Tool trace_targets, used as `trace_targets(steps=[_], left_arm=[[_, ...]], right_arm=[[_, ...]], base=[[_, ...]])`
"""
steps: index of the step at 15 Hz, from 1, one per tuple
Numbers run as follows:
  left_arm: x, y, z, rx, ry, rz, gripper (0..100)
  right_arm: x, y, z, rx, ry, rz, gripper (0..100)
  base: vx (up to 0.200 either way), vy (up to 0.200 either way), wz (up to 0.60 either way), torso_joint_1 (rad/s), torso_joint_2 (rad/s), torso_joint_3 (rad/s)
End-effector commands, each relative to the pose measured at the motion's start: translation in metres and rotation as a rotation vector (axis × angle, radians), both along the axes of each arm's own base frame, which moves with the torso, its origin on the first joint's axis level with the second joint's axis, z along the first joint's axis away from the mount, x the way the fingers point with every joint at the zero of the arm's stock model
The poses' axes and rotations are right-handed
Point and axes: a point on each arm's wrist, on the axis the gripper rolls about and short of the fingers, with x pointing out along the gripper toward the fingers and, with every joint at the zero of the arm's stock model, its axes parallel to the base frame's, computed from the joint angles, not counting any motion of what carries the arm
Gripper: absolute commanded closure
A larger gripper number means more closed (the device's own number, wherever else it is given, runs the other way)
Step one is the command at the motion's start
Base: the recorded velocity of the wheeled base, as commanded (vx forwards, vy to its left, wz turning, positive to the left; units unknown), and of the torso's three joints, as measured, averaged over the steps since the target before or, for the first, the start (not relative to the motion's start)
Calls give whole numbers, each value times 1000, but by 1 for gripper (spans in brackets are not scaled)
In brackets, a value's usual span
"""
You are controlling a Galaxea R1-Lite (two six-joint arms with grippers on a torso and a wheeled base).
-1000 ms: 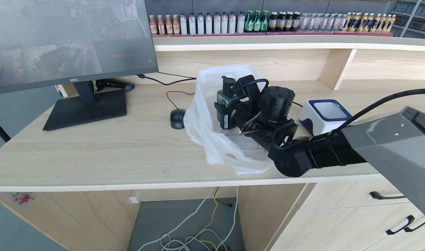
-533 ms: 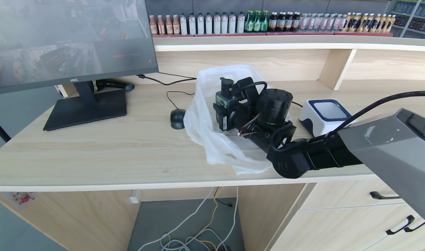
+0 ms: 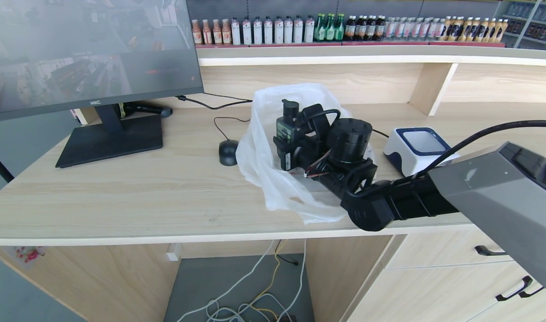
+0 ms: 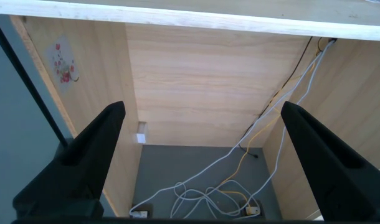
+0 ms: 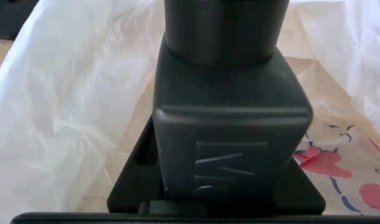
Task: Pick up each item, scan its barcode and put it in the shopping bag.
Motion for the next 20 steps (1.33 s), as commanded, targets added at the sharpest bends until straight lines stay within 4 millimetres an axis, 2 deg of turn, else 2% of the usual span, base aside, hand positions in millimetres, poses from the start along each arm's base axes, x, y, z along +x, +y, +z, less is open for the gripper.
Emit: trace_targets(steps=[1,6,7,15,20], left_arm=[[0,0,0,0,-1,0,0],[0,0,0,0,-1,0,0],[0,0,0,0,-1,0,0],[0,0,0,0,-1,-1,0],[0,0,0,0,-1,-1,0]], right_arm=[[1,1,-3,-2,4,0,100],[-1,1,-5,-5,9,2,100],[-1,0,-7,-7,11,2,0],[-4,-2,1,33,-40,2,0],[-16,-10,34,70,-96,2,0]], base=[[0,0,0,0,0,0],[0,0,0,0,0,0],[0,0,0,0,0,0],[0,0,0,0,0,0],[0,0,0,0,0,0]])
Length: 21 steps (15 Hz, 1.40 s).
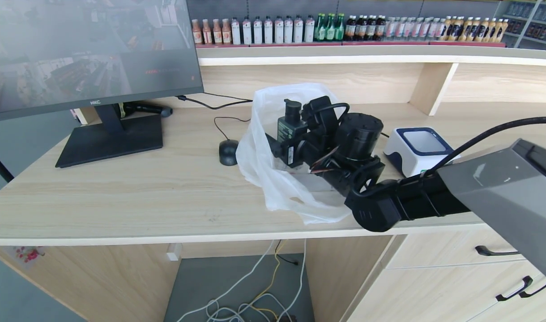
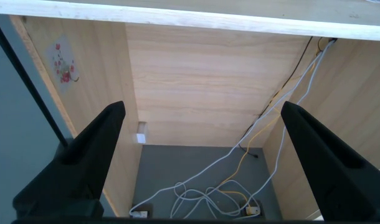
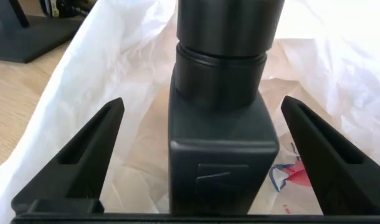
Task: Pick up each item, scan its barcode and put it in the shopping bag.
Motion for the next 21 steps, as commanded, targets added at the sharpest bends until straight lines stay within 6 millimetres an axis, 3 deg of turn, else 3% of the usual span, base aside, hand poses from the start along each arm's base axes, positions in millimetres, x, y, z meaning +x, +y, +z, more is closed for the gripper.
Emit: trace_targets(steps=[1,4,6,8,11,15,21], left_arm=[[0,0,0,0,-1,1,0],[0,0,0,0,-1,1,0],[0,0,0,0,-1,1,0],[0,0,0,0,-1,1,0],[0,0,0,0,-1,1,0],[0,0,0,2,-1,1,0],[0,0,0,2,-1,1,0]], right_arm=[[-9,-6,20,22,-34,0,0],[-27,-19,37,29,-44,0,0],[-55,-37,58,58,-97,-8,0],[-79,-51,62,71,-127,-5,0],[-117,-76,47,83,-143,-12,0],[-145,-94,15,114,-174,-54,0],[-172,-95,14,164,-121,-58,0]], base=[[0,0,0,0,0,0],[0,0,0,0,0,0],[0,0,0,0,0,0],[0,0,0,0,0,0],[0,0,0,0,0,0],[0,0,0,0,0,0],[0,0,0,0,0,0]])
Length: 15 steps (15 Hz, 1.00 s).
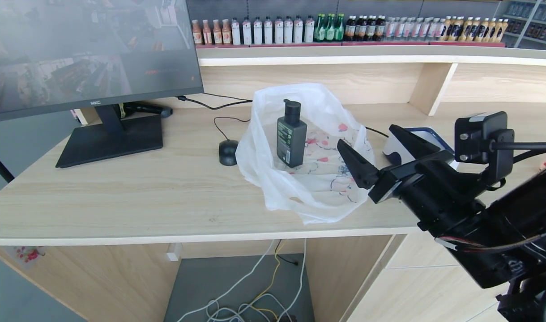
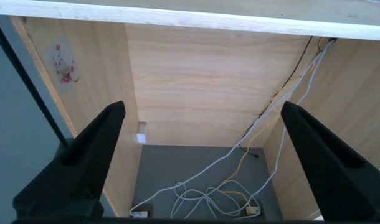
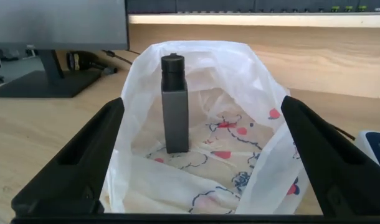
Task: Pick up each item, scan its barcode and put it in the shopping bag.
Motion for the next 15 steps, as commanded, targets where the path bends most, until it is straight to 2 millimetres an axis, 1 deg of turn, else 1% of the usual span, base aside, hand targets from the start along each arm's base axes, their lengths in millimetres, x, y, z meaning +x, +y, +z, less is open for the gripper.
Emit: trace_targets(steps=[1,3,9,12,15], left_arm=[[0,0,0,-3,-1,0,0],[0,0,0,-2,-1,0,0],[0,0,0,-2,-1,0,0],[0,0,0,-3,-1,0,0],[0,0,0,-5,-1,0,0]], right_arm=[[-9,1,1,11,4,17,0],[-13,-3,-1,5,11,18,0],[-14,-4,-1,21,22,24,0],[-13,-3,-2,19,25,24,0],[-9,0,10,51,-15,23,0]], base=[[-200,0,0,2,2,-2],[-200,0,0,12,7,7],[0,0,0,0,0,0],[0,-200,0,-6,1,6],[0,-200,0,15,6,-1]])
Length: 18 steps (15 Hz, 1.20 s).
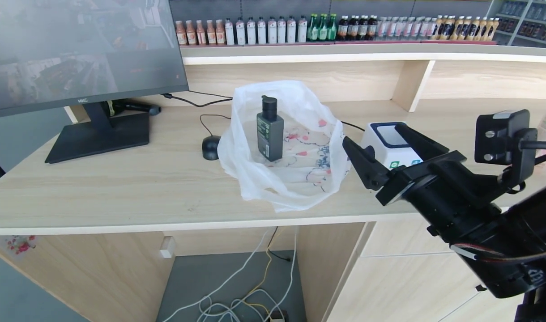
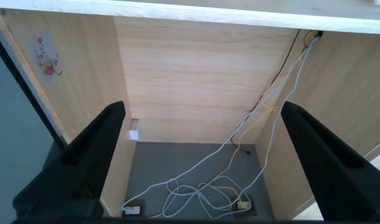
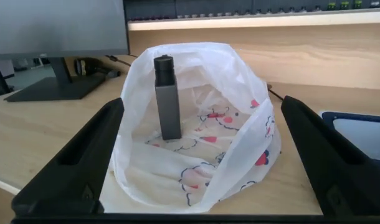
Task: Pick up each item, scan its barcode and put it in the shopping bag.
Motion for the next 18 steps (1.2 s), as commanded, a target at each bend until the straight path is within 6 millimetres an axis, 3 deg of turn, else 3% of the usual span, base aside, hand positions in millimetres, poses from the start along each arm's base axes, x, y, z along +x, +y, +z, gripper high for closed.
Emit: trace_targets(steps=[1,7,18], left_arm=[[0,0,0,0,-1,1,0],[0,0,0,0,-1,1,0],[0,0,0,-2,-1,1,0]], right_arm=[[1,1,4,9,-12,-1,0],[-14,-12,21,52,-66,0,0],[-8,-6,17,45,-55,11,0]], base=[[0,-200,0,-2,2,-2],[0,-200,0,1,4,1],[0,-200,0,1,2,4]])
